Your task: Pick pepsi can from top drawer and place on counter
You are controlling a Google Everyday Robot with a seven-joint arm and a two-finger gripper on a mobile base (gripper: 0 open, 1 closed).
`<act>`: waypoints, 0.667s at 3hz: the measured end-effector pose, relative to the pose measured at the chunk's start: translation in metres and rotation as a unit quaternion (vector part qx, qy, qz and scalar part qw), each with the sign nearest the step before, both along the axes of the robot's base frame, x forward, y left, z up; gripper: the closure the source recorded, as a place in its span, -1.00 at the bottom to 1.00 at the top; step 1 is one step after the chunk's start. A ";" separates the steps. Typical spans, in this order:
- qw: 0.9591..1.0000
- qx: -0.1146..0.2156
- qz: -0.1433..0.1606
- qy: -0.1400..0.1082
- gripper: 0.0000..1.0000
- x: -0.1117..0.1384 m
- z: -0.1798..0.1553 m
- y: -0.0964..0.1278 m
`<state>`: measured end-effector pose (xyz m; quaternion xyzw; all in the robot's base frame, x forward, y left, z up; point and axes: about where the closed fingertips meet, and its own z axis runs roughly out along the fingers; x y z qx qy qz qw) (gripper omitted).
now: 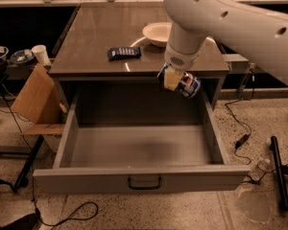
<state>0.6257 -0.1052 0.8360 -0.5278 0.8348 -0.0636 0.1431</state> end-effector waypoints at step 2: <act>0.995 0.073 0.027 -0.061 1.00 0.025 0.082 0.043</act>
Offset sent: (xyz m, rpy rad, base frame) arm 0.0386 0.0658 0.1299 0.2536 -0.1898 0.0803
